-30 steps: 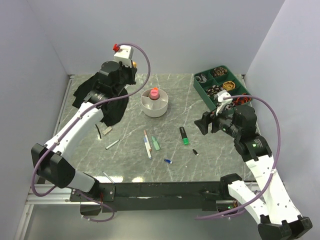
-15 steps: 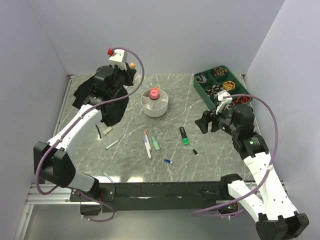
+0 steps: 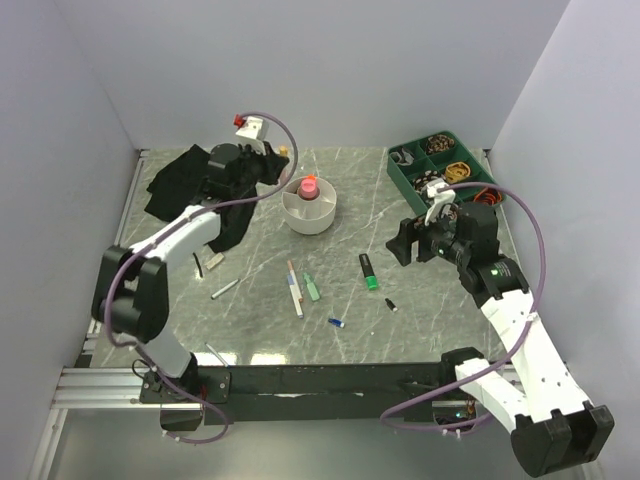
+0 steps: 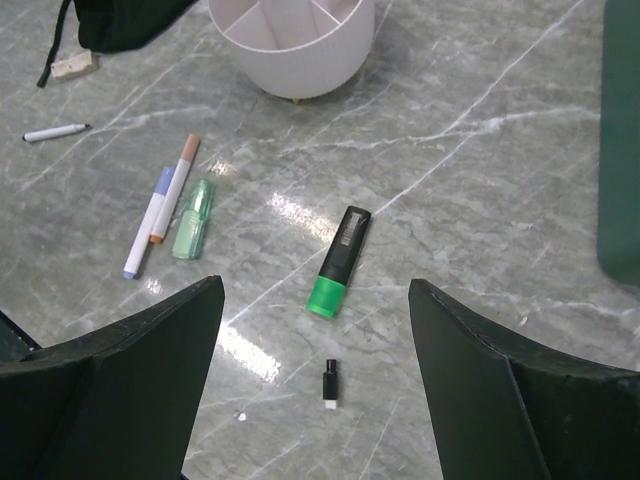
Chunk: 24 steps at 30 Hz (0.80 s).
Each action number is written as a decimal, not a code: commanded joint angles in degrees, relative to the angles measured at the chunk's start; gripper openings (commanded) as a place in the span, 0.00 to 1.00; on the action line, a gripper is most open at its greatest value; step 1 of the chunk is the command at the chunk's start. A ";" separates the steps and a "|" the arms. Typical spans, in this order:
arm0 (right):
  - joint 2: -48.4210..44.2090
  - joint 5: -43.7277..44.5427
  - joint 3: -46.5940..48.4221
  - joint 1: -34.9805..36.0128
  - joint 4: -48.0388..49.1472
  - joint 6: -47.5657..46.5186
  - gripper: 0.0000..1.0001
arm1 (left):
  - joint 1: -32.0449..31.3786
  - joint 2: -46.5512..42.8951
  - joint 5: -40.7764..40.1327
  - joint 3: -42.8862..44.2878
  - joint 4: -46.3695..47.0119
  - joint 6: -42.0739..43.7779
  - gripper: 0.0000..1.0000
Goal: Sort the stationery into containers
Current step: Place the pen in the storage box.
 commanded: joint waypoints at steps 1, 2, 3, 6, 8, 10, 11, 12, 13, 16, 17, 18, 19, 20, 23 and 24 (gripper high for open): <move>0.93 -0.01 2.82 -0.26 2.33 -0.27 0.82 | -0.01 4.88 2.69 4.23 5.68 -0.35 0.01; 1.37 0.17 3.00 -0.34 2.33 -0.35 0.82 | 0.17 5.68 2.52 4.67 5.94 0.09 0.01; 1.63 0.43 3.17 -0.26 2.42 -0.36 0.82 | 0.17 6.47 2.52 5.02 6.55 0.18 0.01; 2.25 0.69 3.44 -0.34 2.34 -0.44 0.82 | 1.05 9.11 2.60 6.34 8.31 0.10 0.01; 2.86 0.87 3.70 -0.43 1.90 -0.62 0.82 | 1.66 10.86 2.69 7.48 9.02 0.01 0.01; 3.48 0.78 4.40 -0.43 0.76 -0.97 0.82 | 1.93 12.44 2.87 8.45 10.24 -0.08 0.01; 4.18 0.87 4.67 -0.52 0.40 -1.14 0.82 | 2.10 12.89 3.04 8.71 10.69 -0.34 0.01; 4.62 0.78 5.19 -0.52 -0.04 -1.32 0.82 | 2.10 13.41 3.13 8.98 11.21 -0.34 0.01; 5.41 0.78 5.55 -0.43 -0.30 -1.41 0.82 | 2.19 14.29 3.31 9.33 12.35 -0.60 0.01; 7.51 0.87 6.95 -0.52 -1.18 -2.11 0.82 | 2.19 16.48 4.09 10.12 14.11 -1.74 0.01; 8.05 1.04 7.48 -0.52 -1.53 -2.55 0.82 | 2.19 17.02 4.27 10.30 14.38 -2.18 0.01; 8.66 1.22 8.61 -0.52 -2.32 -2.73 0.82 | 2.19 17.37 4.45 10.39 14.82 -2.62 0.01; 9.80 1.40 9.15 -0.52 -2.76 -3.08 0.82 | 2.19 18.07 4.54 10.04 15.26 -2.98 0.01; 10.42 1.75 9.67 -0.43 -3.03 -3.34 0.82 | 2.10 18.34 4.63 9.86 16.48 -3.59 0.01; 13.05 2.01 11.78 -0.61 -3.90 -4.05 0.82 | 2.10 18.78 4.62 8.54 18.07 -4.65 0.01; 13.76 2.01 13.01 -0.52 -4.34 -4.39 0.82 | 2.10 18.78 4.71 8.28 18.16 -4.74 0.01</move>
